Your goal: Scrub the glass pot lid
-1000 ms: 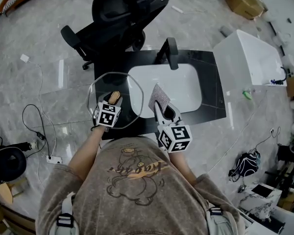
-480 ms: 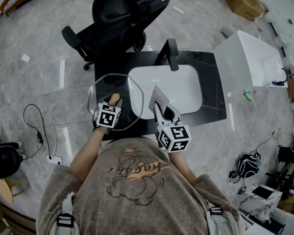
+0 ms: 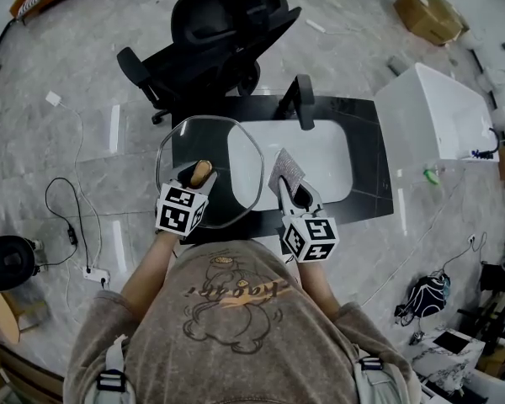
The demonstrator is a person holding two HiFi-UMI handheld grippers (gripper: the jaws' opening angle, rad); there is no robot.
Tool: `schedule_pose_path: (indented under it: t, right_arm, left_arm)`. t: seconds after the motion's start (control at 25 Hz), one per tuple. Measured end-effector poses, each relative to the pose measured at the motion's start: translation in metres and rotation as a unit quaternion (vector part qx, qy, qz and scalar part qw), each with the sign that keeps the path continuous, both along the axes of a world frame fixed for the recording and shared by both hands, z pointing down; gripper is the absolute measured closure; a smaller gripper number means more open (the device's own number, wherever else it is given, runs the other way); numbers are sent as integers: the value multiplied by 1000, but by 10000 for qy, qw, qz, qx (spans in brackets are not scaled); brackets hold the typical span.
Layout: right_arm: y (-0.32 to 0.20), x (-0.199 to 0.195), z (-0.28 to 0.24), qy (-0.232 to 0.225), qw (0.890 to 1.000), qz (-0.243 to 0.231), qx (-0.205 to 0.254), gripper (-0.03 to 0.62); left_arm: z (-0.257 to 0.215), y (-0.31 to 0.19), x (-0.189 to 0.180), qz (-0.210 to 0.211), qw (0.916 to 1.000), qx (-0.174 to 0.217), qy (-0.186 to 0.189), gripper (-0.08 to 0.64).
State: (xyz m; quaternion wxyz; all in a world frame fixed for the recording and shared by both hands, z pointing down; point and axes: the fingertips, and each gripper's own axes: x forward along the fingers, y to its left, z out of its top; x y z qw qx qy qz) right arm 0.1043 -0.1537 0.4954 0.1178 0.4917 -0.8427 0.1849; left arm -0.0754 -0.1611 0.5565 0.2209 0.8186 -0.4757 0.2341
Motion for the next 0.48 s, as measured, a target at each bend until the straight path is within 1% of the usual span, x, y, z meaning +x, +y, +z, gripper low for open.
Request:
schedule_pose_path:
  t: [0.08,0.16,0.2,0.24,0.28,0.32,0.36,0.4,0.44,0.48]
  right_arm:
    - [-3,8,-5,-102,9999,75,2,515]
    - [-7,13,-8,-204,9998,76,-12,515]
    - [-7,13,-9,-237,9997,32,-12,515]
    - [-7,11,-10,-267,9996,-37,-8,515]
    - [-7,8,-11,-307,9995,-120,0,515]
    - [-6,3,-13,-368,9991,-211,9,515]
    - [-4,-2,-16,-455,9985,-307,18,515]
    - [-3,-9,-19,-557,9976,-408,28,515]
    - [-1,-15,-23,-656,9965,-513,45,515]
    - [0,-21,-27,-744,9953,-615,72,515]
  left_arm:
    - [-14,0,-3,-94,9984,-29,556,380]
    - [-30,-1,-5,-144,9922,-50,1238,380]
    - [-38,-1,-6,-123,9870,-72,1598,380]
    - [-46,0,-5,-73,9798,-113,1993,380]
    - [-54,0,-4,-10,9693,-172,2453,380]
    - [-63,1,-2,43,9538,-245,2993,380]
    - [-71,1,-2,61,9323,-330,3602,380]
    - [-79,1,-1,33,9049,-429,4235,380]
    - [-86,2,-1,-42,8735,-553,4836,380]
    - [-91,4,1,-137,8424,-679,5344,380]
